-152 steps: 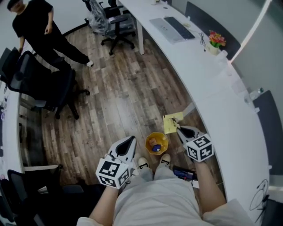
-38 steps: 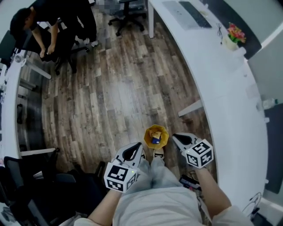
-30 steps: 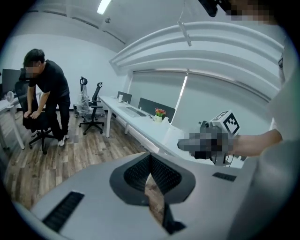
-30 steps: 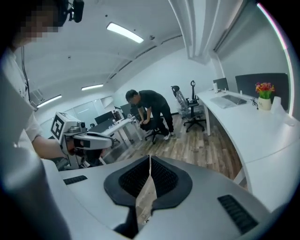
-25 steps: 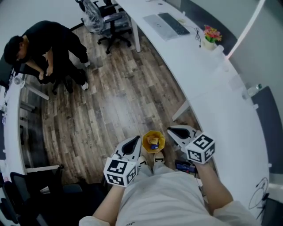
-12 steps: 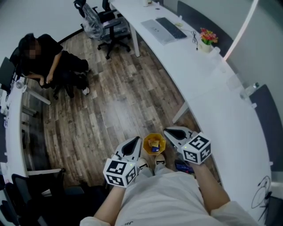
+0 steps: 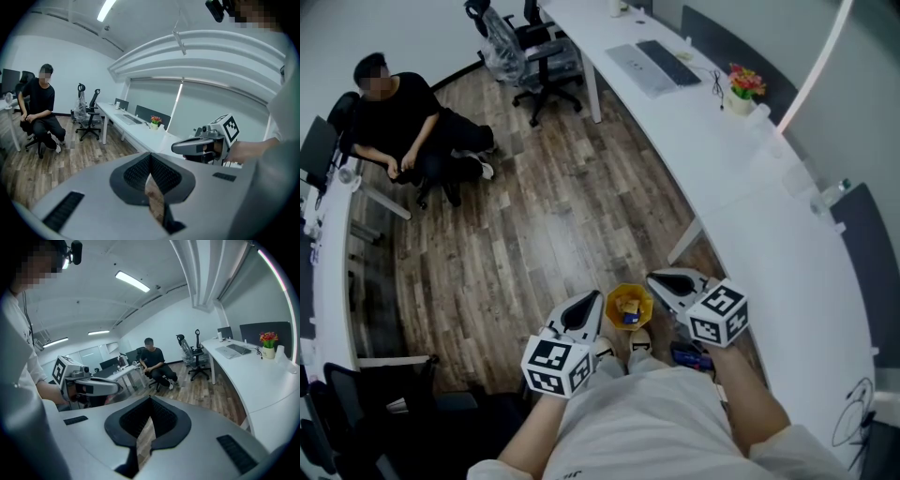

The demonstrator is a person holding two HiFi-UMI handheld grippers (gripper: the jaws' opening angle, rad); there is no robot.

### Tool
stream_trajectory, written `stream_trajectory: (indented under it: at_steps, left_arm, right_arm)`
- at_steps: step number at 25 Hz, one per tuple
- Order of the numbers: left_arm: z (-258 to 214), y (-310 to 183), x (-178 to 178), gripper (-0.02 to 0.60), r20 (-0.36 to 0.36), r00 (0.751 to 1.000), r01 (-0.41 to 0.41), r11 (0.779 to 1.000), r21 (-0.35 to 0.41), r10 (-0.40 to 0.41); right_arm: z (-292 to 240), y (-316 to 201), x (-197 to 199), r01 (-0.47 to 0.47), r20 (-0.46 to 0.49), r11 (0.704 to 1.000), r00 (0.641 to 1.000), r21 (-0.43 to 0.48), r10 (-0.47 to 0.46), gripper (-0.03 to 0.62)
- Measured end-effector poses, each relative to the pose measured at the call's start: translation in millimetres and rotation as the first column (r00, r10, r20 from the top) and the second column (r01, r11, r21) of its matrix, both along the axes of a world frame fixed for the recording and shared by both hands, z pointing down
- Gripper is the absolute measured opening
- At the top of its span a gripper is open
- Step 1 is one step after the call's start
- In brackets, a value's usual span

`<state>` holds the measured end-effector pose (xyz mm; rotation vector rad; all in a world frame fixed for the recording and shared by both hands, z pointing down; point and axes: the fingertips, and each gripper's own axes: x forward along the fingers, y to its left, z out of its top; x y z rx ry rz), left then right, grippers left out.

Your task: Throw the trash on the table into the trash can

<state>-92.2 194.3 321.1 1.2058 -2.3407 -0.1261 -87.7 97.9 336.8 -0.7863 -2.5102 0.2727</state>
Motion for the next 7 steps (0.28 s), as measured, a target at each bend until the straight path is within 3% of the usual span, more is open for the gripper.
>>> stream_trajectory:
  at_steps: [7]
  left_arm:
    - [0,7,10,0.0,-0.014,1.0,0.001,1.0,-0.006,-0.001]
  right_arm:
    - [-3,12,9,0.018,-0.004,1.0,1.0,-0.002,-0.018,0.031]
